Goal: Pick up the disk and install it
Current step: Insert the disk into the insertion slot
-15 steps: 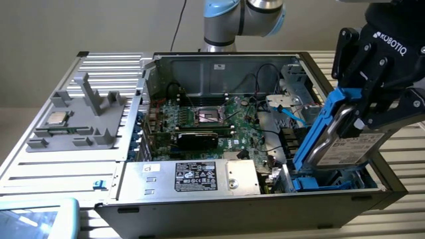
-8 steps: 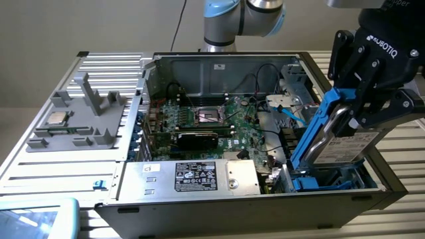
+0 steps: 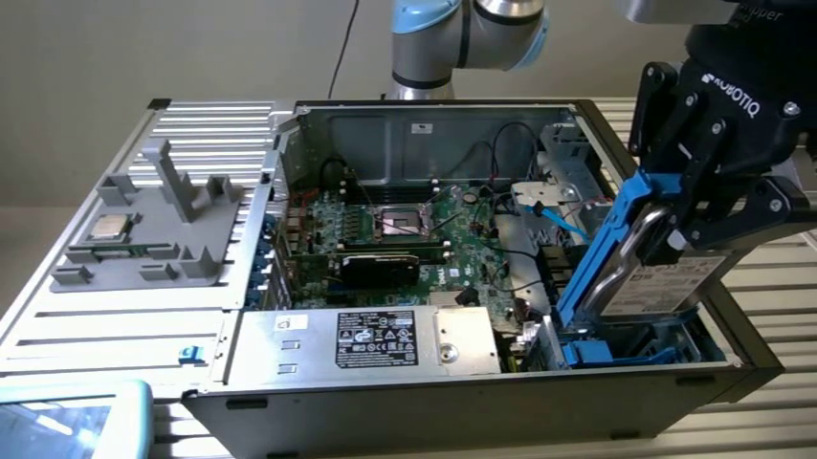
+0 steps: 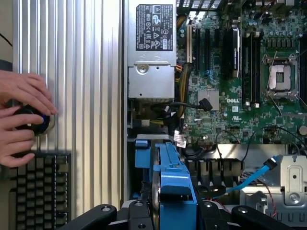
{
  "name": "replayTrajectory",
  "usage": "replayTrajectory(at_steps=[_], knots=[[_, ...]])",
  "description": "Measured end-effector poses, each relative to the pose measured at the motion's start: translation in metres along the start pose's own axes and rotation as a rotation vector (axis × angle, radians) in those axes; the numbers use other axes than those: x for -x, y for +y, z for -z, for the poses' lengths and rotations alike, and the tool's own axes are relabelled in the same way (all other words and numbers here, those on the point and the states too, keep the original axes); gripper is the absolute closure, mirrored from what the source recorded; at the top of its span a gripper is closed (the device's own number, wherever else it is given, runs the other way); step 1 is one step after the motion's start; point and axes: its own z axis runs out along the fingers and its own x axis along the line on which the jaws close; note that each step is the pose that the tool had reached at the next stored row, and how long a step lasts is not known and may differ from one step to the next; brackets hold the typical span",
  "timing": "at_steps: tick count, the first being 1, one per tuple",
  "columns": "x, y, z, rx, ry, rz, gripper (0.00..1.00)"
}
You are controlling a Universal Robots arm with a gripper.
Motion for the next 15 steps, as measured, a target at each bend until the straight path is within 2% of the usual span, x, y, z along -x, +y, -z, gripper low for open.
replayTrajectory(at_steps=[12, 15], knots=[[-0.003, -0.0001, -0.0085, 0.0005, -0.0049, 0.0, 0.63], [-0.0031, -0.0001, -0.0107, 0.0006, -0.0108, 0.0, 0.63]])
